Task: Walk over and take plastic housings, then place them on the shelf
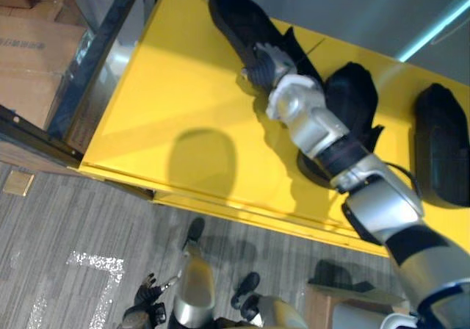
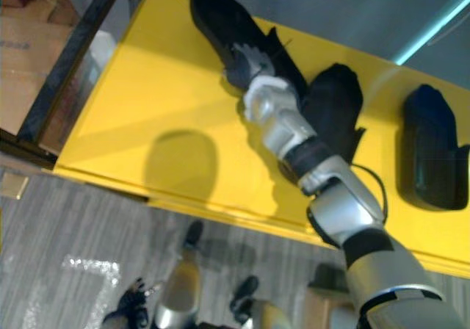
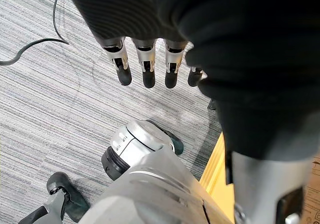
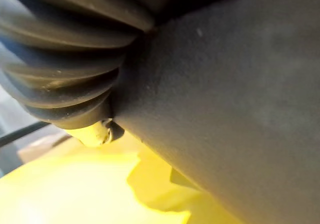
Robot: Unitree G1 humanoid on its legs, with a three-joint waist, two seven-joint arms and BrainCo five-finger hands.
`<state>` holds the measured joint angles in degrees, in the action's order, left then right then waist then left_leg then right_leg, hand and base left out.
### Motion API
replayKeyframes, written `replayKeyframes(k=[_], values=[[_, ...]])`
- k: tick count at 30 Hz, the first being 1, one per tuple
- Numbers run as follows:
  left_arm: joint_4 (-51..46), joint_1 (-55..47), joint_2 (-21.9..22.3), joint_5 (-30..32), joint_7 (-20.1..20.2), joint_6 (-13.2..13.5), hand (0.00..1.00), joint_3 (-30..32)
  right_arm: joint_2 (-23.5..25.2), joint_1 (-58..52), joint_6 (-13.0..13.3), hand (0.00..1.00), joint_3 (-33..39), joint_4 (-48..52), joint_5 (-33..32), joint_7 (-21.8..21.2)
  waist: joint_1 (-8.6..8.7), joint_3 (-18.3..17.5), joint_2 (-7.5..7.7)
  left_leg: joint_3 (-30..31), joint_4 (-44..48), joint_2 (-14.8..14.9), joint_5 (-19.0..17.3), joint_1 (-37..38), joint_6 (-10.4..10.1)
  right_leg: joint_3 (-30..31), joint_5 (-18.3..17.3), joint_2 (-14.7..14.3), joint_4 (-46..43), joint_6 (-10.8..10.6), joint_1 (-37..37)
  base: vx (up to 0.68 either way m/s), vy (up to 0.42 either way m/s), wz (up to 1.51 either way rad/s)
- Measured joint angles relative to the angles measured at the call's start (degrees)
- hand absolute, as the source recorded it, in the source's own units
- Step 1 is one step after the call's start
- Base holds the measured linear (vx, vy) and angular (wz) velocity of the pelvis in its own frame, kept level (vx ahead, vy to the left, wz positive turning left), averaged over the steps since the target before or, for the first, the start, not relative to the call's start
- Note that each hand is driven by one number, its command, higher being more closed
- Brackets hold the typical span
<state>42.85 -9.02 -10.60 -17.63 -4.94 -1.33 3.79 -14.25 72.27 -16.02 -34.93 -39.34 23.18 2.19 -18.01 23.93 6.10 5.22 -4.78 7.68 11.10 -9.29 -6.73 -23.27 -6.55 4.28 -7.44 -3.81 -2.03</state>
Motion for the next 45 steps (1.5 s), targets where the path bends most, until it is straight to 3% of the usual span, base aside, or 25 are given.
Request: replayKeyframes(k=[7, 8, 13, 15, 18, 22, 30, 33, 39, 42, 45], values=[[0.07, 0.0, 0.01, 0.05, 0.0, 0.09, 0.0, 0.0, 2.54, -0.36, 2.43, 1.0, -0.17, 0.06, -2.25, 0.11, -0.04, 0.0, 0.0, 0.05, 0.0, 0.0, -0.12, 0.01, 0.18, -0.02, -0.03, 0.0, -0.1, 0.03, 0.0, 0.0, 0.0, 0.0], [0.08, 0.0, 0.0, 0.1, -0.01, 0.09, 0.0, -0.02, 2.75, -0.52, 2.43, 0.0, -0.17, 0.17, -3.09, 0.27, -0.05, 0.0, 0.0, 0.06, 0.0, 0.0, -0.13, 0.03, 0.19, -0.02, -0.03, 0.01, -0.15, 0.04, -0.01, 0.0, 0.0, 0.0], [0.27, 0.0, 0.0, 0.16, -0.05, 0.13, 0.0, -0.03, 4.43, -2.29, 2.48, 0.0, -0.29, 0.34, -10.73, 2.35, -0.03, 0.0, 0.0, 0.07, 0.0, -0.05, -0.18, 0.28, 0.28, -0.03, -0.58, 0.28, -1.14, 0.07, 0.12, 0.0, 0.0, 0.0], [0.6, -0.01, 0.02, 0.13, -0.04, 0.39, 0.0, -0.06, 4.46, -2.46, 4.36, 0.0, -0.17, 0.34, -16.64, 3.63, 0.01, 0.01, 0.0, 0.06, 0.0, -0.05, -0.19, 0.37, 0.28, -0.04, -0.88, 0.41, -1.63, -0.01, 0.26, 0.0, 0.0, 0.0], [0.59, -0.01, 0.04, 0.13, -0.03, 0.49, 0.0, -0.11, 6.19, -4.19, 8.27, 0.0, 1.28, 0.54, -23.03, 5.07, 0.03, 0.01, 0.0, 0.04, 0.0, -0.08, -0.19, 0.33, 0.28, -0.04, -1.26, 0.55, -2.31, 0.06, 0.6, 0.0, 0.0, 0.0], [0.54, 0.0, 0.25, 0.2, -0.02, 1.33, 0.0, -0.03, 10.66, -6.33, 15.73, 0.0, 2.34, 1.51, -25.9, 8.34, 0.05, 0.55, 0.06, -0.04, 0.01, -0.05, -0.24, 0.31, 0.32, 0.06, -1.36, 0.55, -2.45, 0.07, 0.72, 0.0, 0.0, 0.0], [0.72, 0.0, 0.26, 3.0, -0.46, 2.4, 0.0, 0.51, 12.08, -6.38, 24.74, 0.0, 8.64, 15.04, -27.89, 10.48, 0.26, 1.5, 0.26, -0.93, 0.01, 0.08, -0.1, 1.57, 0.06, 0.98, -1.2, 0.52, -2.21, 0.05, -0.15, -0.01, -0.004, -0.05], [1.33, -0.11, -0.09, 3.05, -0.49, 2.34, 0.0, 0.71, 11.53, -6.46, 25.15, 0.0, 8.79, 20.95, -25.46, 8.64, 1.58, 1.47, 0.31, -1.44, 0.01, 0.14, -0.1, 2.1, 0.07, 1.58, -0.95, 0.52, -2.2, 0.01, -0.3, -0.03, -0.002, -0.12], [2.58, -0.11, -0.19, 5.17, -0.47, 2.41, 0.0, 2.3, 8.1, -6.92, 23.59, 0.0, 8.48, 25.75, -23.9, 4.85, 2.73, 1.26, 0.66, -2.71, -0.01, 0.53, -0.09, 2.66, 0.09, 3.02, -0.15, 0.22, -1.71, 0.13, -0.25, -0.02, -0.005, -0.11], [3.67, -0.11, -0.25, 5.27, -0.48, 2.48, 0.0, 2.39, 5.55, -7.28, 22.26, 0.0, 8.21, 28.69, -21.6, -0.84, 3.6, 1.13, 0.88, -3.0, -0.02, 0.71, -0.09, 3.07, 0.09, 3.31, 0.07, 0.07, -1.48, 0.16, -0.5, -0.02, -0.012, -0.07], [4.29, -0.68, -1.08, 6.52, -0.59, 2.54, 0.0, 3.05, 3.14, -8.31, 21.83, 0.0, 5.51, 30.15, -16.5, -7.32, 4.6, 0.11, 2.49, -3.05, -0.02, 1.04, -0.17, 3.28, -0.02, 3.46, 0.26, -0.43, -0.76, 0.27, -0.98, 0.0, -0.01, -0.02]])
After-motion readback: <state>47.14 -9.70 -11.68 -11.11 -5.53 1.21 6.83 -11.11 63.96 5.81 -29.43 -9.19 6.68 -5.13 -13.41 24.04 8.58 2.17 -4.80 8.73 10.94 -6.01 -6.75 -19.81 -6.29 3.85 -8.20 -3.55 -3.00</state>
